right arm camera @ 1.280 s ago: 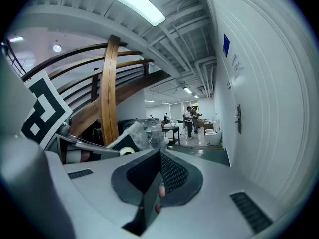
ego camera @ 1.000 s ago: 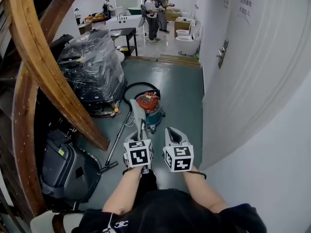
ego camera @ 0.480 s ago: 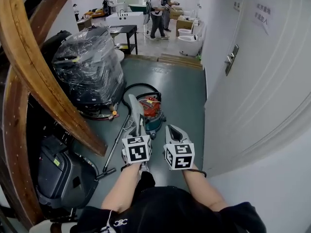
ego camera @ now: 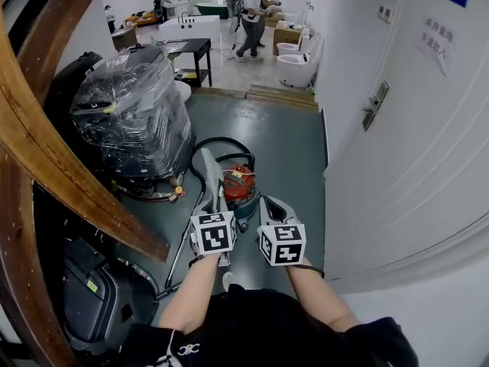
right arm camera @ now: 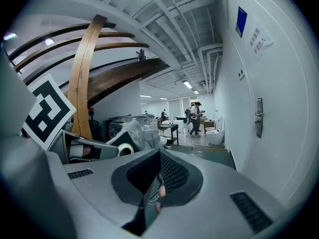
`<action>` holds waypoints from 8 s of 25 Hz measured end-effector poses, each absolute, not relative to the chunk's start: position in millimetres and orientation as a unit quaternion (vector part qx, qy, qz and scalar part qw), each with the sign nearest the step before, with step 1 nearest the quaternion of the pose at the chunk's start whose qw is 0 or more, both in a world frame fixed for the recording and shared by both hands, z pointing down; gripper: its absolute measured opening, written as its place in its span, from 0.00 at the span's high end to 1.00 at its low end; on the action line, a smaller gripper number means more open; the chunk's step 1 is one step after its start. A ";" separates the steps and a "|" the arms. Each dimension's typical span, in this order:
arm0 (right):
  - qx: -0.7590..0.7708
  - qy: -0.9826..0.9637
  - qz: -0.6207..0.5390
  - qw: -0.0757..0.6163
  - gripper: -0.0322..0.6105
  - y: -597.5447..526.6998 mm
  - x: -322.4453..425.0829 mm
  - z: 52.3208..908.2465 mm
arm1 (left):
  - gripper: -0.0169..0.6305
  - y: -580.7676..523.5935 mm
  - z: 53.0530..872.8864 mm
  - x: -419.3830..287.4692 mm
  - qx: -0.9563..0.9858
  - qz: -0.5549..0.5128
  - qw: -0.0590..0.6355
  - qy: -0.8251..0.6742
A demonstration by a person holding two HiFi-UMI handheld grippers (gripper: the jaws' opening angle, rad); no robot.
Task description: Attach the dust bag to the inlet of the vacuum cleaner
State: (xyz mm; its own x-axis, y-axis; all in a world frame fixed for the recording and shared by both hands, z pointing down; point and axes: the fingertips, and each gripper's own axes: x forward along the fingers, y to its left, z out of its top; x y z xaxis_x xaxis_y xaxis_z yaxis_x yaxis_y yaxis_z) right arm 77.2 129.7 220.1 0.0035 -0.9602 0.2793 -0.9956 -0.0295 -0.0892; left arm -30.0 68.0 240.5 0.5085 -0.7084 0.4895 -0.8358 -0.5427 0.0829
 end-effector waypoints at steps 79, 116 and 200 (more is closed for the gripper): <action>0.435 -0.773 0.280 0.367 0.95 -225.2 152.7 577.3 | 0.94 -132.2 637.2 -27.4 0.580 0.271 0.464 -0.612; 0.348 -0.782 0.267 0.443 0.73 -276.3 160.3 792.9 | 0.94 -91.4 859.0 9.2 0.503 0.270 0.557 -0.603; 0.293 -0.755 0.209 0.548 0.74 -275.2 163.1 810.2 | 0.88 -138.9 874.3 52.4 0.499 0.039 0.722 -0.478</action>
